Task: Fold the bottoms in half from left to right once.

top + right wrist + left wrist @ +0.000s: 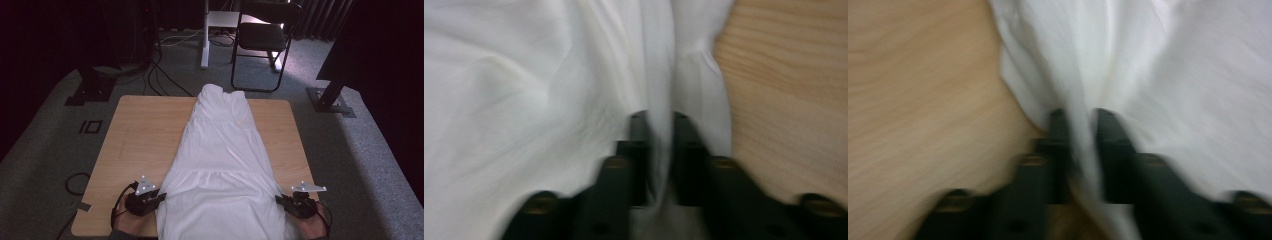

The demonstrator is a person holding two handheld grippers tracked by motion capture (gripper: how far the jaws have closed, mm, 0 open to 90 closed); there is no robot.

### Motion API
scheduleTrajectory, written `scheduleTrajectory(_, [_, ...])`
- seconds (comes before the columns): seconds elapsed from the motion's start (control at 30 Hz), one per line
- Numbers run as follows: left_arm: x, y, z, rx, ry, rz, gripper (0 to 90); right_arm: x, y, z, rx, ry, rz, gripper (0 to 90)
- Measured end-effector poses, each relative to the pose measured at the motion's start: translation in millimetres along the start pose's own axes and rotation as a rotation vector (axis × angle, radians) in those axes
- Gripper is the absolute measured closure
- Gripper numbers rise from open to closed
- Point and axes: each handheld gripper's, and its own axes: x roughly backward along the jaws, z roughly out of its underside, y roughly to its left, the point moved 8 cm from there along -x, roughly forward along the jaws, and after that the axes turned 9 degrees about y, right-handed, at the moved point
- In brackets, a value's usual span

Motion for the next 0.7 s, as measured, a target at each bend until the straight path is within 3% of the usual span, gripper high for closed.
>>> scheduleTrajectory(0.07, [5.2, 6.9, -9.6, 0.033, -0.047, -0.002, 55.9, 8.0, -3.7, -11.6, 0.018, -0.052, 0.027, 58.1])
scheduleTrajectory(0.13, [7.4, 15.6, -22.0, 0.057, -0.08, -0.025, 49.9, 16.3, -8.2, -34.5, 0.011, -0.113, 0.038, 56.4])
scheduleTrajectory(0.23, [1.6, 27.2, -40.2, 0.068, -0.098, -0.043, 47.6, 14.9, -8.7, -67.6, 0.038, -0.149, 0.034, 57.0])
scheduleTrajectory(0.37, [-18.3, 34.9, -57.2, 0.081, -0.08, -0.032, 46.2, -16.1, -8.1, -109.7, 0.046, -0.128, -0.012, 55.5])
scheduleTrajectory(0.5, [-35.3, 34.6, -66.5, 0.081, -0.07, -0.012, 43.5, -56.9, -9.8, -124.4, 0.013, -0.041, -0.038, 51.7])
scheduleTrajectory(0.57, [-40.6, 32.4, -68.9, 0.067, -0.062, -0.014, 42.4, -70.9, -9.6, -124.8, 0.011, 0.003, -0.047, 58.4])
scheduleTrajectory(0.63, [-44.6, 29.0, -70.6, 0.059, -0.051, -0.009, 42.0, -76.3, -8.6, -123.9, 0.034, 0.036, -0.044, 80.8])
scheduleTrajectory(0.7, [-47.3, 24.0, -71.5, 0.04, -0.038, -0.007, 42.1, -68.4, -7.5, -128.1, 0.063, 0.012, -0.006, 87.7])
